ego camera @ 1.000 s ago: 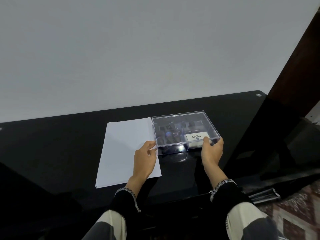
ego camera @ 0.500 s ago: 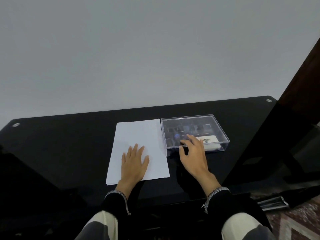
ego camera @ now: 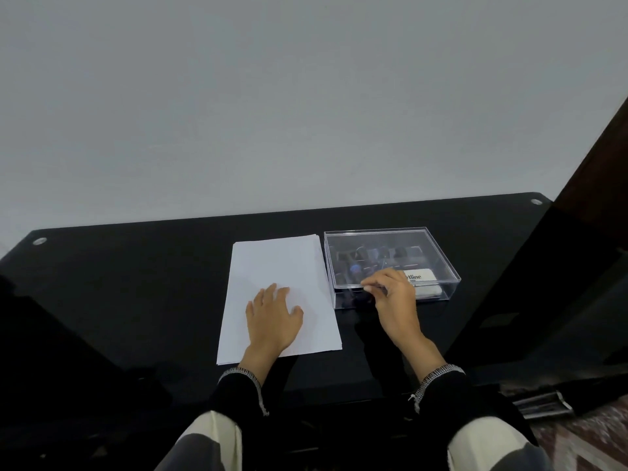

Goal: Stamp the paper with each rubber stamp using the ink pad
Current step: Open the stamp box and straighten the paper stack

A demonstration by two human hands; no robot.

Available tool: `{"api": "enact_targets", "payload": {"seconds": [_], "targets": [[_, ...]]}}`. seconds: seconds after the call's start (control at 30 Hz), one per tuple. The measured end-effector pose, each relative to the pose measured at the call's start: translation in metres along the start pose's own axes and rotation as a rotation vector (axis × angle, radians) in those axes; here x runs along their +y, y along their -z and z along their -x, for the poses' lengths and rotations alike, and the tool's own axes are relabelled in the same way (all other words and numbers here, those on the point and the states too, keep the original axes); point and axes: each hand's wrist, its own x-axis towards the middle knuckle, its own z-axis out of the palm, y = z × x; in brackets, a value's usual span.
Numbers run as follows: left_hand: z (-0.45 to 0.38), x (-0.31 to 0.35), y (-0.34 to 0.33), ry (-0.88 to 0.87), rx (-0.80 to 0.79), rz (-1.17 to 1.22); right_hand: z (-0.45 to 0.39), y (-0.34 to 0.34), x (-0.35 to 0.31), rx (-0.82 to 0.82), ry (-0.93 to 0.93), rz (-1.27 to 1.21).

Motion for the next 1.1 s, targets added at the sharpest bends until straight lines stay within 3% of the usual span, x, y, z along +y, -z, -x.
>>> {"api": "enact_targets", "payload": {"seconds": [0.1,0.2,0.27,0.33,0.43,0.53,0.73,0.83,0.93,1.03,1.1], "targets": [[-0.007,0.008,0.01,0.049,0.064,0.148,-0.01,0.0,-0.013,0.064,0.013,-0.081],[-0.01,0.026,0.025,0.087,0.128,0.587,-0.016,-0.006,-0.014,0.023,0.039,-0.068],[-0.014,0.045,0.038,0.159,0.036,0.938,-0.015,-0.011,-0.01,0.01,0.076,-0.036],[-0.019,0.061,0.049,0.26,-0.097,1.114,-0.011,-0.013,-0.007,0.02,0.121,-0.016],[-0.021,0.071,0.052,0.292,-0.232,1.177,-0.007,-0.014,-0.003,0.008,0.166,-0.003],[-0.022,0.071,0.051,0.266,-0.236,1.255,-0.004,-0.006,-0.005,-0.037,0.083,-0.033],[-0.029,0.06,0.058,0.332,-0.092,1.319,-0.009,0.008,-0.013,0.404,-0.344,-0.054],[-0.032,0.057,0.063,0.323,-0.055,1.382,-0.013,0.001,-0.025,0.424,-0.382,-0.061],[-0.036,0.053,0.065,0.301,-0.039,1.421,-0.024,-0.008,-0.035,0.422,-0.515,-0.331],[-0.04,0.047,0.066,0.271,-0.027,1.428,-0.041,-0.009,-0.045,0.334,-0.827,-0.95],[-0.043,0.044,0.067,0.234,-0.033,1.404,-0.052,-0.009,-0.046,0.275,-0.835,-1.064]]}}
